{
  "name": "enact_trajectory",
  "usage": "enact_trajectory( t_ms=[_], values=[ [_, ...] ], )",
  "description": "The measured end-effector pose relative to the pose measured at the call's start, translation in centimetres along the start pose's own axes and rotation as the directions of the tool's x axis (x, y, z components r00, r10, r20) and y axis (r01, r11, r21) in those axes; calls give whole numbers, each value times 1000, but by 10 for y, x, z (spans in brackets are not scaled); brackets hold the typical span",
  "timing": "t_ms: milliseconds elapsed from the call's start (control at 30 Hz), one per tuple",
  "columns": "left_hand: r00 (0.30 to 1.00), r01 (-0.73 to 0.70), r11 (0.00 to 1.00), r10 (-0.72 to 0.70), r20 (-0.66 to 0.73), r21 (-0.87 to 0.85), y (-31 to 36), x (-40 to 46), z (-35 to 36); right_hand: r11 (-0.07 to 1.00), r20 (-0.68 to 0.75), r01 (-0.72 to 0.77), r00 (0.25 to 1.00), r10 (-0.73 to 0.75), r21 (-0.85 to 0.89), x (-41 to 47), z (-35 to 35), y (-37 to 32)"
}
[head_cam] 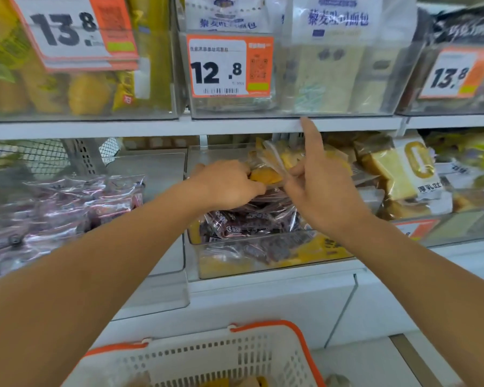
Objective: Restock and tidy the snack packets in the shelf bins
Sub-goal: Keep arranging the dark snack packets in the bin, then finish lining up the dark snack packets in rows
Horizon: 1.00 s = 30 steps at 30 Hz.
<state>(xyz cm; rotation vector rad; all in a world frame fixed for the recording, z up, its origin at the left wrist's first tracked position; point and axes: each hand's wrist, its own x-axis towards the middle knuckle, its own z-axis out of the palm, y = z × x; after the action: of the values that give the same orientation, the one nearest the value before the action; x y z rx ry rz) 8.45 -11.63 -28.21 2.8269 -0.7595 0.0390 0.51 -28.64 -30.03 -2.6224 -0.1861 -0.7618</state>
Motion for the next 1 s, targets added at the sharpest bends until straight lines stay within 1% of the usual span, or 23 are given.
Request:
enact_trajectory(
  t_ms=[33, 100, 167, 233, 267, 367, 433, 500, 533, 567, 633, 700, 767, 800, 833, 867, 900, 933, 1000],
  values=[
    [1000, 3, 1000, -3, 31, -1, 0, 1, -1, 1000, -1, -23, 1000, 23, 21, 2, 1, 1],
    [997, -8, 1000, 9, 81, -11, 0, -2, -4, 1000, 14, -22, 1000, 22, -6, 1, 0, 0],
    [997, -23, 999, 26, 75, -35, -3, -8, -5, 1000, 6, -21, 1000, 21, -4, 0, -1, -1],
    [999, -44, 997, 45, 11, -61, -6, -13, -1, 1000, -8, -15, 1000, 16, 23, -2, -1, -3],
    [998, -59, 998, 58, -28, -38, -7, -14, 2, 999, 3, -7, 1000, 7, 31, -2, -1, -3],
    [978, -85, 991, 102, -184, 99, -4, -17, 12, 997, 92, -54, 995, 49, 51, 1, -4, -1],
    [956, -101, 989, 126, -264, 106, -1, -17, 15, 998, 126, -46, 991, 49, -33, 5, -2, 3],
    [942, -110, 991, 129, -309, 78, -1, -16, 16, 973, 148, 24, 989, 11, -231, 7, 1, 3],
    [934, -113, 993, 122, -336, 47, -2, -15, 16, 942, 128, 65, 991, -24, -328, 8, 5, 3],
    [925, -120, 993, 113, -363, 1, -4, -15, 16, 921, 92, 82, 994, -50, -380, 7, 7, 2],
    [898, -187, 977, 130, -420, -98, -6, -16, 15, 908, 2, 94, 995, -102, -408, 6, 5, -2],
    [846, -280, 945, 158, -509, -172, -7, -23, 12, 917, -118, 126, 976, -183, -379, 5, -5, -9],
    [763, -336, 916, 129, -633, -218, -7, -36, 5, 924, -294, 199, 908, -299, -326, 0, -17, -19],
    [715, -372, 896, 108, -691, -244, -7, -46, 0, 930, -376, 245, 863, -338, -275, -3, -25, -25],
    [669, -422, 861, 83, -738, -285, -8, -57, -5, 935, -425, 293, 834, -352, -200, -6, -31, -29],
    [635, -469, 819, 52, -771, -331, -9, -70, -11, 937, -445, 331, 826, -346, -113, -10, -38, -34],
    [626, -497, 783, 26, -779, -373, -10, -83, -18, 935, -442, 353, 837, -324, -16, -14, -44, -39],
    [658, -495, 757, 6, -753, -427, -10, -97, -27, 929, -424, 363, 854, -301, 72, -19, -49, -44],
    [777, -448, 722, 21, -630, -528, -8, -121, -43, 908, -386, 375, 878, -282, 189, -26, -55, -55]
  ],
)
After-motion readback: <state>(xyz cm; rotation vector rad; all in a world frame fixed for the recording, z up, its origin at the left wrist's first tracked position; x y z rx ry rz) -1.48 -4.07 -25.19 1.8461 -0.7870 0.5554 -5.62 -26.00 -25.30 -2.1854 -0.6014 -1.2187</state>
